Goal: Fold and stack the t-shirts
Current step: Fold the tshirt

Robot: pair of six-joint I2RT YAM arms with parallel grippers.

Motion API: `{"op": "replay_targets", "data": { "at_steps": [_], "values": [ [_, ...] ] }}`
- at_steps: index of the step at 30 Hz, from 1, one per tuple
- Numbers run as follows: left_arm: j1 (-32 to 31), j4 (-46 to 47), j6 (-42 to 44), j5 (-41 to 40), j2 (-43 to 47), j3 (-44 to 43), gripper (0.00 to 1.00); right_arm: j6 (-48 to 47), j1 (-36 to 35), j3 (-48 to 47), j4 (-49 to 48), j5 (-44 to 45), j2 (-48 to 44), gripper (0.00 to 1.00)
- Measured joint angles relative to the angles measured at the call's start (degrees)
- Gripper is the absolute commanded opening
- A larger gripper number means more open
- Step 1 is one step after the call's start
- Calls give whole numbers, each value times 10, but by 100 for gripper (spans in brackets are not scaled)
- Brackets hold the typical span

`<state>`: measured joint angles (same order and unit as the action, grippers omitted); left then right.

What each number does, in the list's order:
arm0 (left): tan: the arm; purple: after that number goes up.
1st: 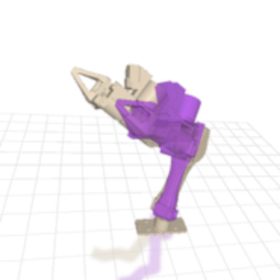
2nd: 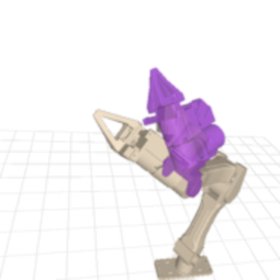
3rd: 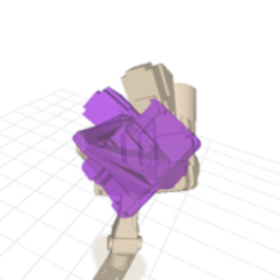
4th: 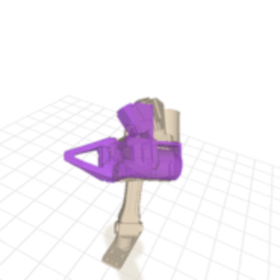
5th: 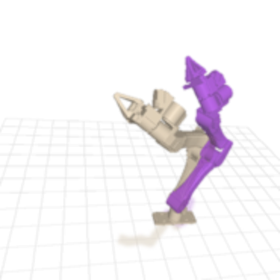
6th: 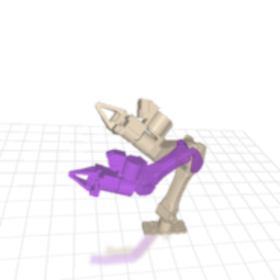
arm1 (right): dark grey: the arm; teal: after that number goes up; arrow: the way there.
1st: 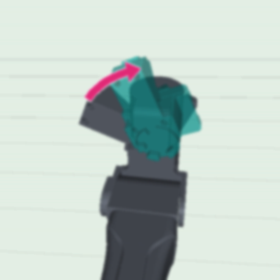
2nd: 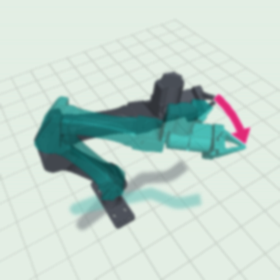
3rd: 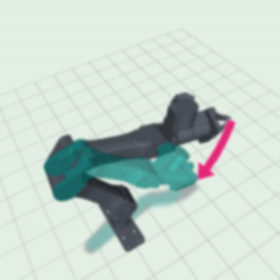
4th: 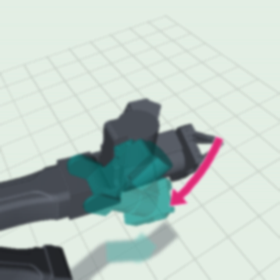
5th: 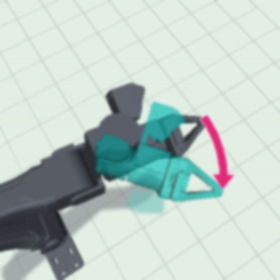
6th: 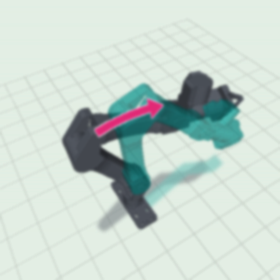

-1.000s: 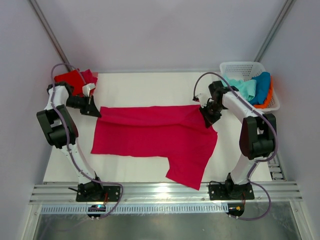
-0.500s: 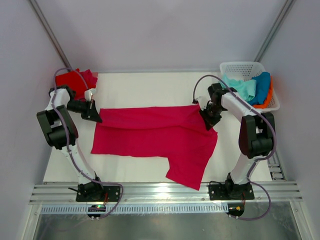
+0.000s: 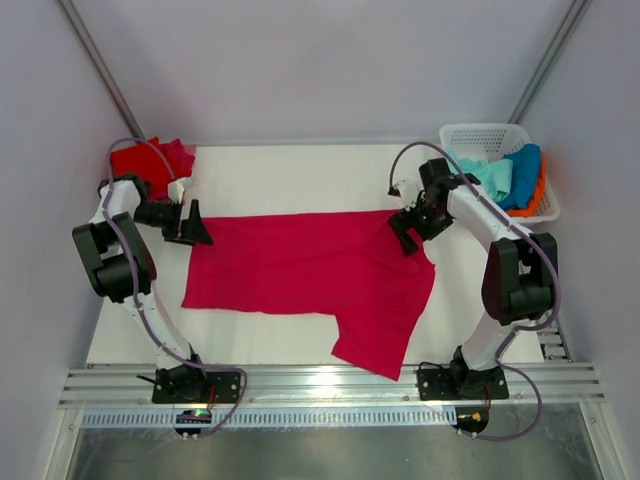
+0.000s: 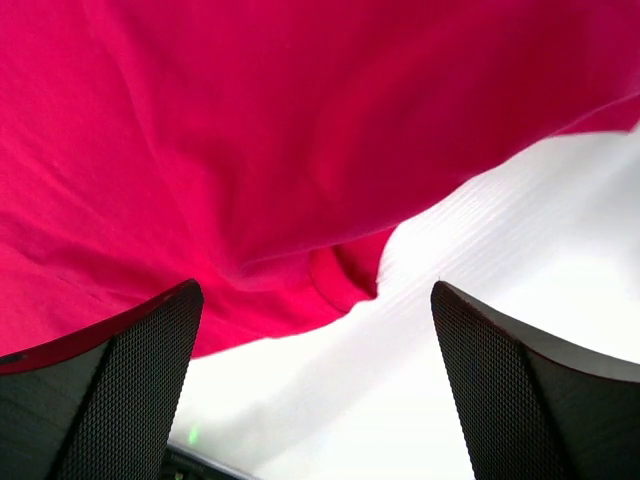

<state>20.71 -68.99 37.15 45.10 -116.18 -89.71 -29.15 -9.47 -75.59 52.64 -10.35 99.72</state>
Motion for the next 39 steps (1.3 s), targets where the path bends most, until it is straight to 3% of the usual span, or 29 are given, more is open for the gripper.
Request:
{"op": "replay_targets", "data": {
  "at_steps": [6, 11, 19, 25, 39],
  "values": [
    [-14, 33, -27, 23, 8, -22, 99, 29, -7, -20, -84, -1, -10, 100],
    [-64, 46, -39, 35, -1, -65, 99, 43, -22, -42, -122, -7, 19, 100],
    [-142, 50, -44, 69, -99, -146, 99, 45, -42, -42, -153, -7, 99, 99],
    [-143, 65, -72, 59, -152, -155, 99, 47, -42, -41, -158, 22, 127, 99],
    [-137, 113, -119, 33, -142, -132, 99, 69, -39, -35, -166, 113, 129, 99]
  ]
}}
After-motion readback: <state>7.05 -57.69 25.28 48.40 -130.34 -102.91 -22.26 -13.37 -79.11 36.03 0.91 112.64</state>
